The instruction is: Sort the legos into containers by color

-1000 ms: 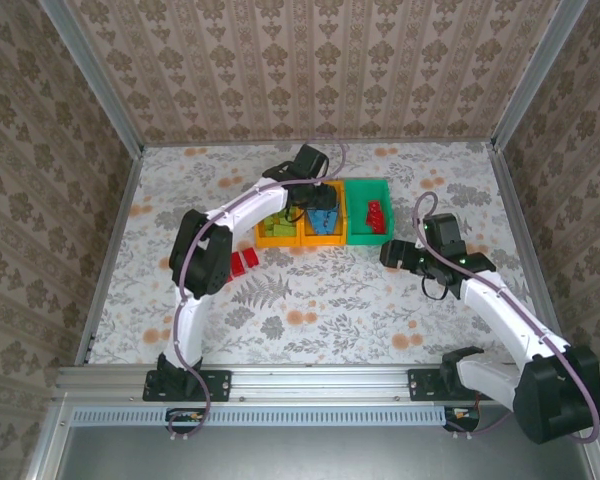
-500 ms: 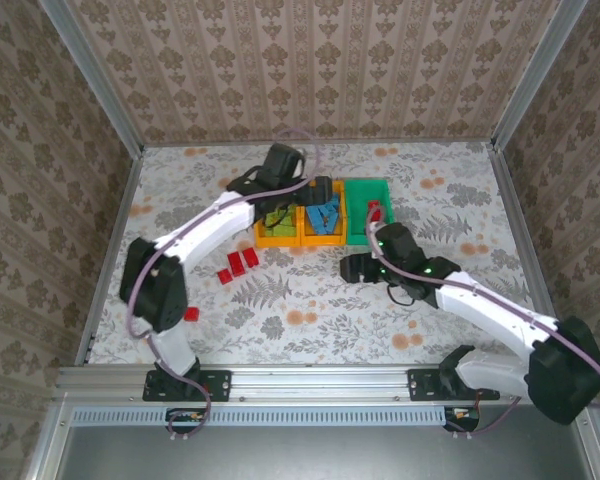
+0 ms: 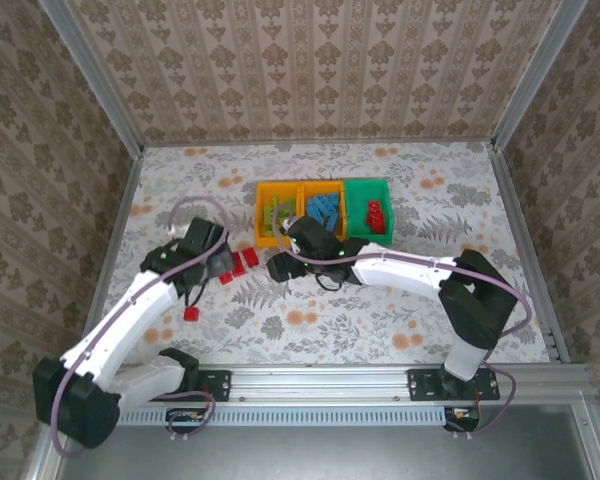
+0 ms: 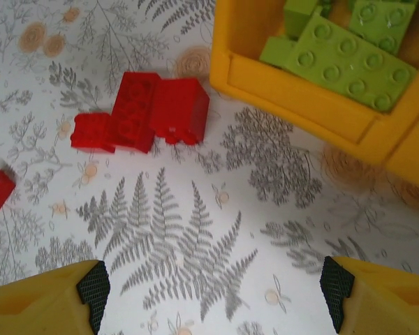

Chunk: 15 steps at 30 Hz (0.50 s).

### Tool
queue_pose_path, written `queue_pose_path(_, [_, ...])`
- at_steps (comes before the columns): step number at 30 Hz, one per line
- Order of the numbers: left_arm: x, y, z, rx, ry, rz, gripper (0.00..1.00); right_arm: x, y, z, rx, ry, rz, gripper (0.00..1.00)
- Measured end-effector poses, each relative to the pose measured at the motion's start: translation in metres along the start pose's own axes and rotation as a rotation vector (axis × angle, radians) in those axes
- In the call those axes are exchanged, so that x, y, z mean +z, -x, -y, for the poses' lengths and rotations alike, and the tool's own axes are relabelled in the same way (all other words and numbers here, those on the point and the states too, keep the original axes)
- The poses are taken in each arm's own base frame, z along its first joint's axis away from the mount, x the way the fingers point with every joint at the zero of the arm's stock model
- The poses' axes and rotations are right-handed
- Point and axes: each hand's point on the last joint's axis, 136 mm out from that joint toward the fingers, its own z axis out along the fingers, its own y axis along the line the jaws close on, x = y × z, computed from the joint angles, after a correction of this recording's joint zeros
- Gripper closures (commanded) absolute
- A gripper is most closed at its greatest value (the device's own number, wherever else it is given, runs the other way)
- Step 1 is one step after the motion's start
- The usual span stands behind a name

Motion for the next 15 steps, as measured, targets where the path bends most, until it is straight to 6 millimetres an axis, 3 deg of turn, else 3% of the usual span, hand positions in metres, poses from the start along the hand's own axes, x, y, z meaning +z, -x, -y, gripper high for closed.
queue_pose_path(3, [0.006, -0.036, -0.033, -0.114, 0.056, -0.051, 0.00, 0.012, 0.008, -0.004, -0.005, 0.000, -0.008, 0.18])
queue_pose_path(6, [0.009, -0.058, -0.052, -0.219, 0.091, -0.081, 0.00, 0.020, 0.009, -0.006, -0.008, 0.000, -0.022, 0.18])
queue_pose_path(15, [0.016, -0.071, -0.068, -0.459, 0.121, -0.093, 0.00, 0.028, 0.002, -0.006, -0.008, 0.008, -0.047, 0.17])
